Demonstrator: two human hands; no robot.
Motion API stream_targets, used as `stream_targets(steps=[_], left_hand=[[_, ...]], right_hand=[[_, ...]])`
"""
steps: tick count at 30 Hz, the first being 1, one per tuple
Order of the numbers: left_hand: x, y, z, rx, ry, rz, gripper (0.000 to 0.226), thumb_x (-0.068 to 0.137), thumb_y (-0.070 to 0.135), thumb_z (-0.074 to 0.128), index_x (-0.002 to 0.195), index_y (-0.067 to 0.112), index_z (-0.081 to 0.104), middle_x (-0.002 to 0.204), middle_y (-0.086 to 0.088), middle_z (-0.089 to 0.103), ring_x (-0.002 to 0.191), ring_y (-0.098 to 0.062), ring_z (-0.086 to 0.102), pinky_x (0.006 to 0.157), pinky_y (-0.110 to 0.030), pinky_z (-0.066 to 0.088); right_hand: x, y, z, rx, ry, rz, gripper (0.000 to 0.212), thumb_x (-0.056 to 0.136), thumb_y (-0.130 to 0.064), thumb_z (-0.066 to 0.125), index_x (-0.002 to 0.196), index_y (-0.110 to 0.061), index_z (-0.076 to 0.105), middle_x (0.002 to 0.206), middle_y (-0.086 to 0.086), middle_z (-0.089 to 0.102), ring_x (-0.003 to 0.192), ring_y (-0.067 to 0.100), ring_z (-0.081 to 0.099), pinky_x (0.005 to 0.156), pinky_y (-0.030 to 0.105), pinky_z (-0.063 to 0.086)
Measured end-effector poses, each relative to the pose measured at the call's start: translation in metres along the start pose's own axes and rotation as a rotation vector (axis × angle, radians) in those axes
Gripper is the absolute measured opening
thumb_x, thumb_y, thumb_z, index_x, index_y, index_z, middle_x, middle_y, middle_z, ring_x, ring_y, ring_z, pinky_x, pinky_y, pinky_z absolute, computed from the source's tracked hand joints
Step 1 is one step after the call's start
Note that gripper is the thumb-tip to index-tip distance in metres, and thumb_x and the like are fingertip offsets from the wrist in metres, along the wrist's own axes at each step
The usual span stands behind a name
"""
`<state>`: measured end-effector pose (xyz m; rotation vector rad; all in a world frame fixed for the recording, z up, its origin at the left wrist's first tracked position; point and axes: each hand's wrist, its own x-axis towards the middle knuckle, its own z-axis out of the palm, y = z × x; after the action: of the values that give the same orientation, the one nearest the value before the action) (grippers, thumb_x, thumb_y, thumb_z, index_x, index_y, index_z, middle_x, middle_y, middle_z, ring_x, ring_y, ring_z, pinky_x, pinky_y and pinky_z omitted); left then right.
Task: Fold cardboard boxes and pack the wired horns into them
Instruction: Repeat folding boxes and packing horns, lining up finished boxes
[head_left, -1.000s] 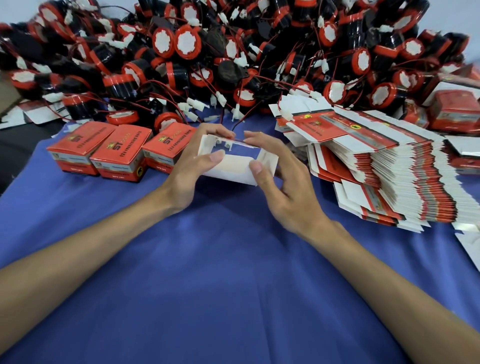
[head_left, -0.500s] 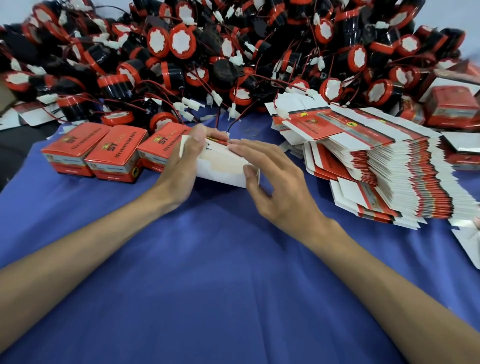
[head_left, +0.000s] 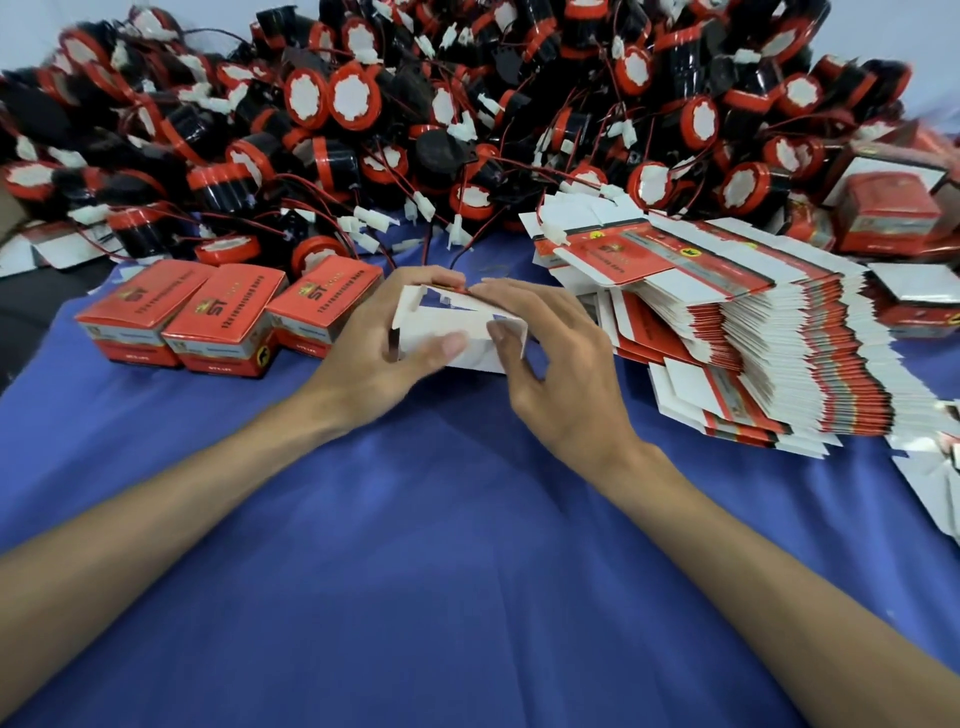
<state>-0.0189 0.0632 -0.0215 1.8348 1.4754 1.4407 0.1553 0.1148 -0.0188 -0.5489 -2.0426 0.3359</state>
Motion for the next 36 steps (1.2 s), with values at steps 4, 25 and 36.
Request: stream_targets(steps=[4,25,36], left_hand=[[-0.001,0.002,0.001,0.008,0.028,-0.025,0.043,0.096,0.042,0.038,0.123,0.013,0.054,0.124,-0.004,0.060,0.117,-0.018,0.056,0.102,-0.043,0.043],[-0.005,0.007,0.002,0.101,-0.159,0.265,0.078,0.093,0.072,0.021,0.131,0.006,0.035,0.126,-0.001,0.043,0.120,-0.006,0.044,0.104,-0.024,0.032],[-0.001,0.009,0.000,0.034,-0.194,0.122,0.070,0.094,0.063,0.037,0.125,0.001,0.043,0.122,-0.016,0.047,0.112,-0.027,0.048,0.096,-0.024,0.038]], right_hand=[[0.000,-0.001,0.001,-0.029,-0.018,-0.017,0.032,0.091,-0.001,0.057,0.122,-0.007,0.063,0.119,0.004,0.065,0.111,0.024,0.059,0.086,0.038,0.052],[0.001,0.004,0.000,0.109,-0.192,0.055,0.052,0.091,0.003,0.056,0.140,-0.011,0.042,0.132,0.008,0.052,0.113,0.034,0.047,0.096,0.012,0.025],[0.000,0.000,0.003,0.072,-0.158,0.010,0.038,0.093,-0.008,0.057,0.131,-0.016,0.057,0.125,0.004,0.055,0.097,0.020,0.042,0.092,0.013,0.031]])
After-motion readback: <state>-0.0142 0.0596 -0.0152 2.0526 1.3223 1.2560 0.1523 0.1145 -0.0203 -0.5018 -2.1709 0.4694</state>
